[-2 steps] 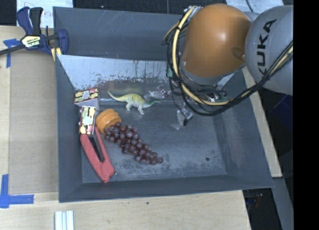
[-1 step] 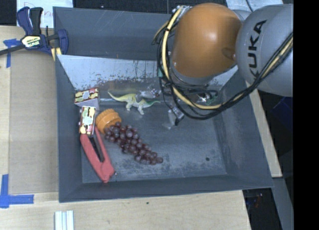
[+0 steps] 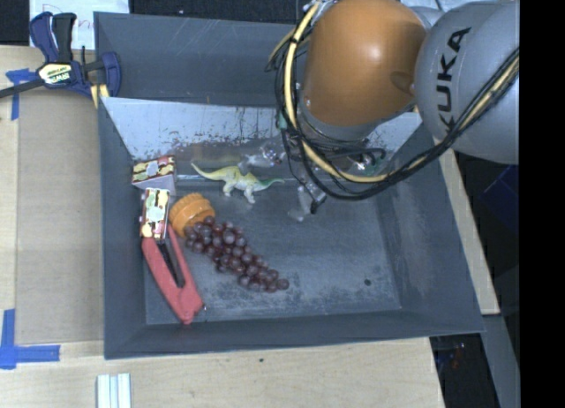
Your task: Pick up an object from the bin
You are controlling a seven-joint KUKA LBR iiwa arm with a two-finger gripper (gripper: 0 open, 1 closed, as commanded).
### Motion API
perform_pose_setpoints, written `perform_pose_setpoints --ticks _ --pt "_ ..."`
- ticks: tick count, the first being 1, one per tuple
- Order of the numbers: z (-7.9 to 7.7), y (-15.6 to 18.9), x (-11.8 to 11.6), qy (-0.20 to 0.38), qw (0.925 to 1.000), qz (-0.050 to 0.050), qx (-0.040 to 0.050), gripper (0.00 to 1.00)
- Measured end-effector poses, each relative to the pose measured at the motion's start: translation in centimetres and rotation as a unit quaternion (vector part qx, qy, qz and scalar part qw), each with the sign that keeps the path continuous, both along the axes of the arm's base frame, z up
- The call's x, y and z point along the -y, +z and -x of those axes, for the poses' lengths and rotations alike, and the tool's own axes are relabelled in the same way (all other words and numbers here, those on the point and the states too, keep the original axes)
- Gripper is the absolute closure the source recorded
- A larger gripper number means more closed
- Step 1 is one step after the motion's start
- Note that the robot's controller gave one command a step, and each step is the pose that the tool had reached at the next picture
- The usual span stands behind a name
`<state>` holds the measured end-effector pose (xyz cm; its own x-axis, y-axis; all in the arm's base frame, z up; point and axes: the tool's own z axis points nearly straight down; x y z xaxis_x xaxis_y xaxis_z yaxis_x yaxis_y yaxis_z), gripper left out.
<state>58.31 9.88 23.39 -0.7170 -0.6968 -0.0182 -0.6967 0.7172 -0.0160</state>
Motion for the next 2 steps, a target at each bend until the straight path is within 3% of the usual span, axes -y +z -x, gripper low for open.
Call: perform_pose_setpoints --ticks 1,2 --pt "1.3 -1.0 -3.4 -0.024 0.9997 -0.002 0.0002 0.00" --pt "-0.1 -0.2 -4.0 -0.011 0.9999 -0.001 0.0048 0.00"
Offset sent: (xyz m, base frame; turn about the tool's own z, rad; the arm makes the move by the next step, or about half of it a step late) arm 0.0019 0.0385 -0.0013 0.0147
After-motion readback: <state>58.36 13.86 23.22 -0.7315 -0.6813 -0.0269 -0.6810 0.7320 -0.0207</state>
